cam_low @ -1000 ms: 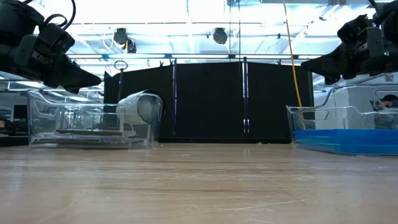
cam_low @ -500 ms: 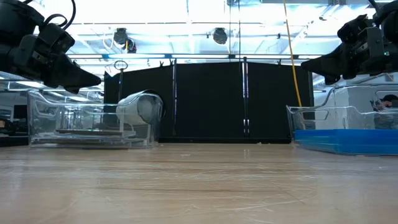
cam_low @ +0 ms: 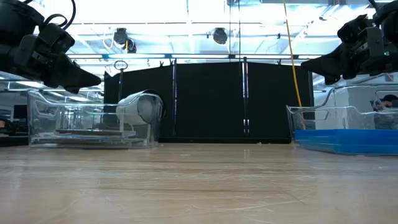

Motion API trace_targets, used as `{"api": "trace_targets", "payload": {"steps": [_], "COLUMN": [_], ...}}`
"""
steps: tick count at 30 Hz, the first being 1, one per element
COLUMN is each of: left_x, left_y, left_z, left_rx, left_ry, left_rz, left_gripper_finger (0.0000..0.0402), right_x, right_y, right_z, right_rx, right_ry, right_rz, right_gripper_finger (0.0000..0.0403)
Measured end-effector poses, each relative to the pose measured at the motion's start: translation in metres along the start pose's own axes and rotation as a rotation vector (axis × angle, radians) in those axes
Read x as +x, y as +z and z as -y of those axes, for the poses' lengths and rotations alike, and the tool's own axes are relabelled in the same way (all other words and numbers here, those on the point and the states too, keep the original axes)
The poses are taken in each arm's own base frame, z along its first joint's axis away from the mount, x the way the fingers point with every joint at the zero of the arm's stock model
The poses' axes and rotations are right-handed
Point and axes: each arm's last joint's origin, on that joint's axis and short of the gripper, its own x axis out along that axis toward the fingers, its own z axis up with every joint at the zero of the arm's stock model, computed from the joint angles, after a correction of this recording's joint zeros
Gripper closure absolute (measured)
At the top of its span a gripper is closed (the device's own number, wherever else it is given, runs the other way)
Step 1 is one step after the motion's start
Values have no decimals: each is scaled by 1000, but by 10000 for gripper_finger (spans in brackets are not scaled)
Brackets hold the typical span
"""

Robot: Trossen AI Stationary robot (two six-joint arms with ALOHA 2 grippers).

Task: Pick & place jewel cases by type
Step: Return to Home Position

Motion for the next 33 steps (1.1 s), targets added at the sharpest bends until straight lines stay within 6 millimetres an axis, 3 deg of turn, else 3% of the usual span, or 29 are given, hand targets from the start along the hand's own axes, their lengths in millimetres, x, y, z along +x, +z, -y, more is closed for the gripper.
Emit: {"api": "trace_targets", "payload": {"steps": [33], "left_x": [0], "left_y": [0], "left_z": [0], "left_rx": [0], "left_ry": [0], "left_rz": [0], "left_gripper_finger": [360], "right_x": [0], "right_y": [0], "right_z": [0], "right_rx": [0], "right_ry": [0], "right_rz": [0], "right_gripper_finger": [403]}}
